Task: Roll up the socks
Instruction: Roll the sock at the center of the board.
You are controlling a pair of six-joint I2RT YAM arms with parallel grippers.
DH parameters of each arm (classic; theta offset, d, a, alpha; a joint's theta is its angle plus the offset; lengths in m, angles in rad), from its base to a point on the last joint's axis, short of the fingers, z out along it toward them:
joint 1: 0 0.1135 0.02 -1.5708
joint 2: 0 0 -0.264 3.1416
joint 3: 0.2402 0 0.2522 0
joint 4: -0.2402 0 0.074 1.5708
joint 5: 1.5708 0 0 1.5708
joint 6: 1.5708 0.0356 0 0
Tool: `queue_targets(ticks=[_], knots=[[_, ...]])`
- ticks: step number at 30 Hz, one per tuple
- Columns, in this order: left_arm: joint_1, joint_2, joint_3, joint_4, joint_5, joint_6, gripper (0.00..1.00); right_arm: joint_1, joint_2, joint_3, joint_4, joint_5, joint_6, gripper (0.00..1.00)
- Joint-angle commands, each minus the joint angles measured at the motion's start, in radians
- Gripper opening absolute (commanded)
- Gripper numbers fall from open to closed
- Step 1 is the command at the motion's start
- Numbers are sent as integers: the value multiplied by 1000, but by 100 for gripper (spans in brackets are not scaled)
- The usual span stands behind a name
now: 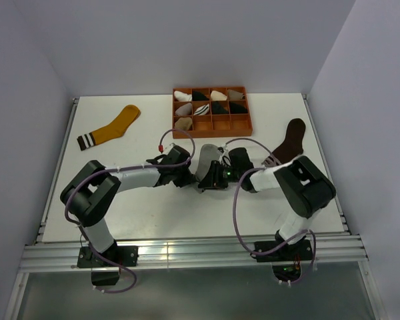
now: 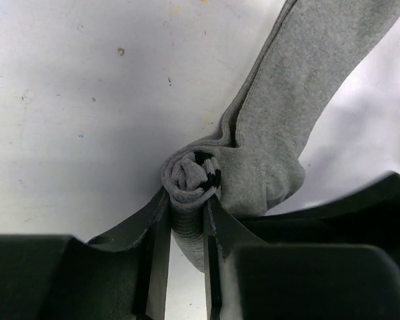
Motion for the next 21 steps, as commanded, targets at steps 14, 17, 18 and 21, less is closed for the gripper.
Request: queue_targets(ticks=[14, 17, 18, 21], knots=[[-2, 92, 99, -268, -17, 139, 4, 400, -407, -29, -214, 837, -394, 42], [-2, 93, 103, -271, -9, 145, 4, 423, -366, -14, -210, 857, -412, 42], [-2, 93, 103, -271, -8, 145, 4, 427, -343, -3, -205, 865, -415, 42], [-2, 92, 100, -269, -6, 147, 4, 447, -301, 16, -210, 903, -432, 42]])
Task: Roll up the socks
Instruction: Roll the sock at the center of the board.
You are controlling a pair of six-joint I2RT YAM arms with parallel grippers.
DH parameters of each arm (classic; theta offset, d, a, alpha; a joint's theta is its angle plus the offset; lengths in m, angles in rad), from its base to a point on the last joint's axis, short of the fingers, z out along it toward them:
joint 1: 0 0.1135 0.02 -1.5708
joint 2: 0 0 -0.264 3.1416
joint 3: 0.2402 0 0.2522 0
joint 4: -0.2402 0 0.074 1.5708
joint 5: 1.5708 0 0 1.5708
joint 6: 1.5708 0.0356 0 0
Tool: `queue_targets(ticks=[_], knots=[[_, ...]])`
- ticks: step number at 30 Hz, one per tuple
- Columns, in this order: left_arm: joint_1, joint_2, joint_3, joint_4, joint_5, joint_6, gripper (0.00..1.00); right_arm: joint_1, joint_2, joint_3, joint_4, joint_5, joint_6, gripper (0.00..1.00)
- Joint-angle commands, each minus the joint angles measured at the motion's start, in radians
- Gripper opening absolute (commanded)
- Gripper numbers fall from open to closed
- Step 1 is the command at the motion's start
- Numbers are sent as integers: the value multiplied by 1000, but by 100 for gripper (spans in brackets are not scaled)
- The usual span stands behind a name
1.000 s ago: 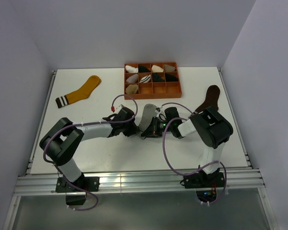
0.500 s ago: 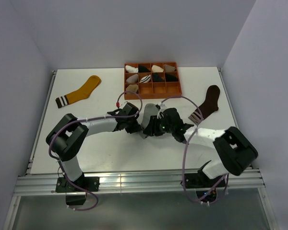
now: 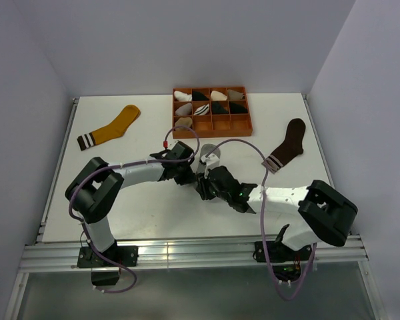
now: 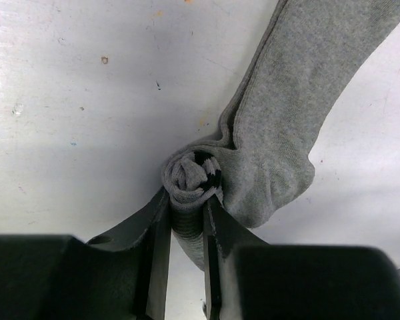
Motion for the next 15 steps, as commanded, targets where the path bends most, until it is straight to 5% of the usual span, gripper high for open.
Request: queue_targets(ticks=[1, 15], knots=[[-2, 41, -15, -130, -21, 50, 4, 28, 46, 52, 3, 103, -49, 42], [-3, 44, -26, -104, 5, 56, 5, 84, 240, 129, -55, 200, -76, 44]])
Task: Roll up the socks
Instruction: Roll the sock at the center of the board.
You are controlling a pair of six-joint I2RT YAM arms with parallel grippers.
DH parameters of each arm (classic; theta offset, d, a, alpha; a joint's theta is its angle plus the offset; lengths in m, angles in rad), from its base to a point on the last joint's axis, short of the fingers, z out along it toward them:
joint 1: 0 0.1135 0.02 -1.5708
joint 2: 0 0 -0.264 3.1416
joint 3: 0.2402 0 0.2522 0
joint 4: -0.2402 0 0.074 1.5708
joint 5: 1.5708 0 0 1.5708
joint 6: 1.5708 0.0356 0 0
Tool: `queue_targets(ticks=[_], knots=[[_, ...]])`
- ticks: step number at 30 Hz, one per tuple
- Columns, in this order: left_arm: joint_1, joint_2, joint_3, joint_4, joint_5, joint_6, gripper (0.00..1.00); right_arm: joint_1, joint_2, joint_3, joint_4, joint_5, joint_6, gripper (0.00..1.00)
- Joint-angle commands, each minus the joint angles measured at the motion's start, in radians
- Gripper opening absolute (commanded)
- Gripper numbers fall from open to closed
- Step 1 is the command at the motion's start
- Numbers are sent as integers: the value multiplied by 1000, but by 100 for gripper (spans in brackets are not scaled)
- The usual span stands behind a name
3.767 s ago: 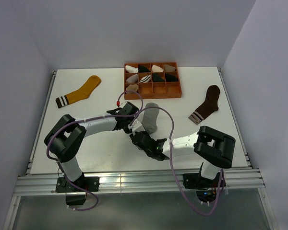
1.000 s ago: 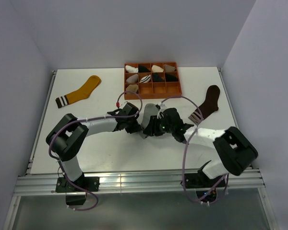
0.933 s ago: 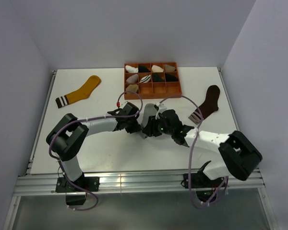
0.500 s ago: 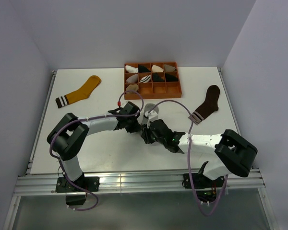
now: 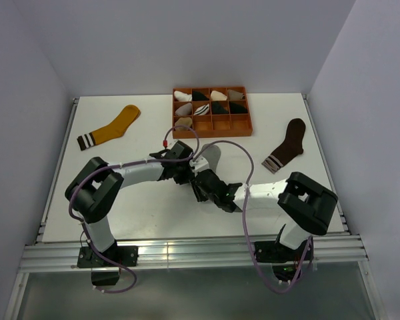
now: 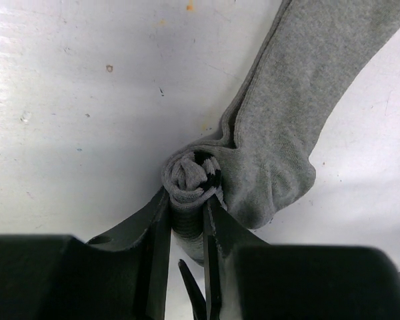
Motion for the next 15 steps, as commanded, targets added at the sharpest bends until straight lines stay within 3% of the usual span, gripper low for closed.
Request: queue_targets(ticks=[1, 3, 5, 8, 10, 12, 15], knots=[[-5, 42, -27, -102, 4, 38, 5, 18, 67, 43, -33, 64, -4, 45], [-6, 43, -32, -98, 9, 41, 5, 23, 104, 73, -85, 119, 14, 45], [-5, 40, -36, -87, 12, 44, 5, 23, 130, 93, -134, 162, 37, 36], [-6, 19, -72, -50, 13, 35, 8, 23, 150, 103, -155, 158, 57, 8], [-6, -10, -92, -27, 10, 22, 15, 23, 139, 101, -156, 126, 56, 0], [-5, -38, -121, 6, -6, 6, 22, 18, 110, 101, -152, 30, 51, 0], [-5, -113, -159, 57, -37, -8, 41, 7, 92, 123, -164, -118, 53, 0]])
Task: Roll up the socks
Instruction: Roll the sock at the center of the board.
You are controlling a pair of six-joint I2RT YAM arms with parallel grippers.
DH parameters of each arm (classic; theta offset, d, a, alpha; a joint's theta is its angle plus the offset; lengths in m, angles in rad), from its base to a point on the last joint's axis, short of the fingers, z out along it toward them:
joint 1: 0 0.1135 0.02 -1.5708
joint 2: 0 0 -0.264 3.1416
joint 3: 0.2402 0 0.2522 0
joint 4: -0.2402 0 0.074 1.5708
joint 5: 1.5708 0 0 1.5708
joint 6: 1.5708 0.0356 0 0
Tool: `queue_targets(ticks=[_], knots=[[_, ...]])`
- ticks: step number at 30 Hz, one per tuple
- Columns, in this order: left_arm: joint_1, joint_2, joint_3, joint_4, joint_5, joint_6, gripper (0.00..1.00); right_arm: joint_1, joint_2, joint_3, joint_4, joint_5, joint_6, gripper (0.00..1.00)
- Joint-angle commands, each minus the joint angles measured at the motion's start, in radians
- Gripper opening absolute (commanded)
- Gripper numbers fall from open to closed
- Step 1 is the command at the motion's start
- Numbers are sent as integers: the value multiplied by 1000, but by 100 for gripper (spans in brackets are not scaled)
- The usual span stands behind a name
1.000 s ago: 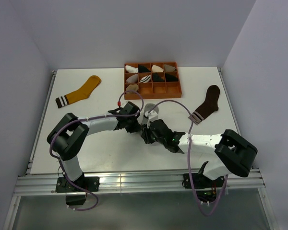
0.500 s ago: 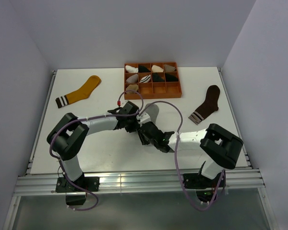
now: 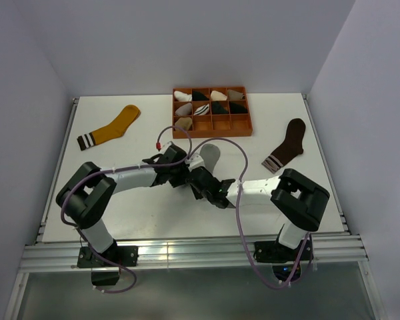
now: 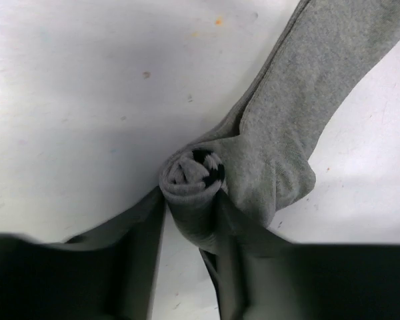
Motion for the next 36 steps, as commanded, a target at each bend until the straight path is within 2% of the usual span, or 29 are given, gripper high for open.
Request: queue_targets(ticks=[1, 5, 10, 12, 19, 27, 36], knots=[[-21, -72, -67, -36, -24, -9, 50, -18, 11, 24, -73, -240, 22, 0], [-7, -144, -111, 7, -69, -26, 68, -47, 4, 31, -51, -395, 48, 0], [33, -265, -203, 76, -107, -71, 75, -141, 8, -13, 38, -573, 128, 0], [54, -324, -267, 104, -118, -96, 75, -179, 25, -36, 93, -668, 171, 0], [70, -428, -441, 251, -77, -104, 75, -267, 114, -50, 203, -849, 258, 0], [70, -398, -534, 439, -44, -118, 71, -337, 200, -62, 294, -983, 358, 0], [70, -318, -550, 498, -63, -133, 65, -373, 254, -65, 352, -1051, 409, 0]])
